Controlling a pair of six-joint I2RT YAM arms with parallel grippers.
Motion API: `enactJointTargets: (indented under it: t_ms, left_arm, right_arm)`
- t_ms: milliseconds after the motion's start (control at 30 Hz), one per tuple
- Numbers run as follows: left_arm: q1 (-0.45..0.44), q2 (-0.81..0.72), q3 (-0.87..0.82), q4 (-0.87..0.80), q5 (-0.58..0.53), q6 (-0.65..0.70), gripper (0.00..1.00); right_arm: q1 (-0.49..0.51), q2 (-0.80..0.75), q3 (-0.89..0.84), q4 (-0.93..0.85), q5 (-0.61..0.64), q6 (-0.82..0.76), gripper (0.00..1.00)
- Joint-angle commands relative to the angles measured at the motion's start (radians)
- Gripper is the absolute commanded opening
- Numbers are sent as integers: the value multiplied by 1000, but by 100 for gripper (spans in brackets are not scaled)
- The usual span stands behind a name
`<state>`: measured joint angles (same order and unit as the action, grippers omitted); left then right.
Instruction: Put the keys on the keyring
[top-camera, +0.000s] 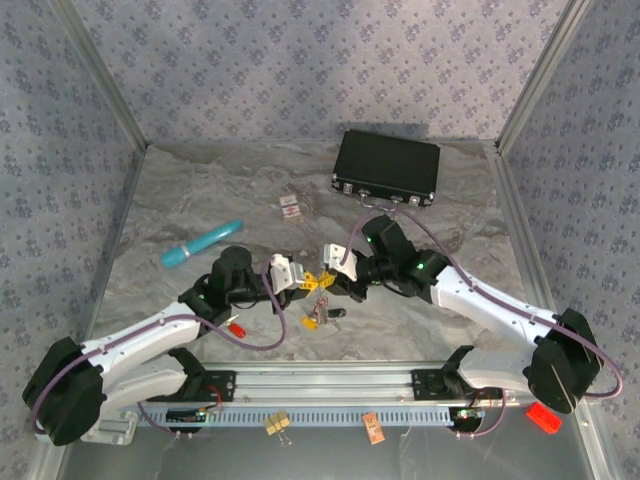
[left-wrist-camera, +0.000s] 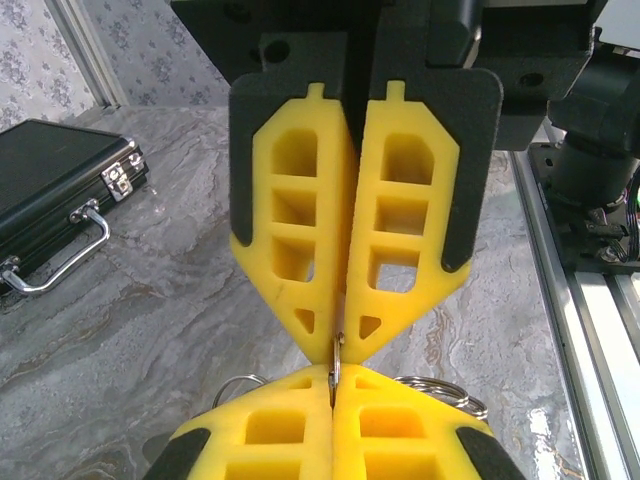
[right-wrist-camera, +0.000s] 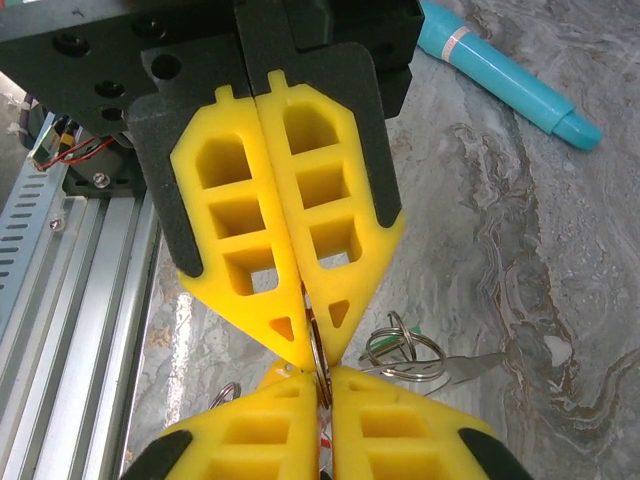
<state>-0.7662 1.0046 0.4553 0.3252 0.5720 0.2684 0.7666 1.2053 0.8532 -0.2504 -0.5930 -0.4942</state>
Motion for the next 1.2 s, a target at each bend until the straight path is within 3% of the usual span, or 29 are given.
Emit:
enactJointTargets:
  t_ms: [0,133,233,300,333,433,533,767,1167]
  left_arm:
    - [-5,0,9,28,24,7,0]
    - [-5,11,25,16,44,14,0]
    - [-5,17,36,6,51,17,0]
    - [-4,18,40,3,47,17,2]
    - [-5,17,39,4,31,14,12]
    - [-5,11,8,32,-2,4,29]
    - [-5,1,-26,70,-16,-19,35]
    - [-5,11,-59,118,-17,-48,32]
    - [-5,20,-61,158,7,-53,19]
  right_arm:
    - [14,-1,14,-6,0,-13,13]
    - [17,8,35,-21,0,-31,13]
    - [20,17,41,-22,-11,-37,1]
    - [15,17,42,-20,-30,-35,0]
    - [9,15,39,-13,-40,-30,0]
    - [-11,-5,10,31,-67,-3,0]
    - [-28,-19,-8,49,-89,13,0]
    - [-40,-21,-25,81,-118,35,0]
    - [-39,-18,-31,90,-131,49,0]
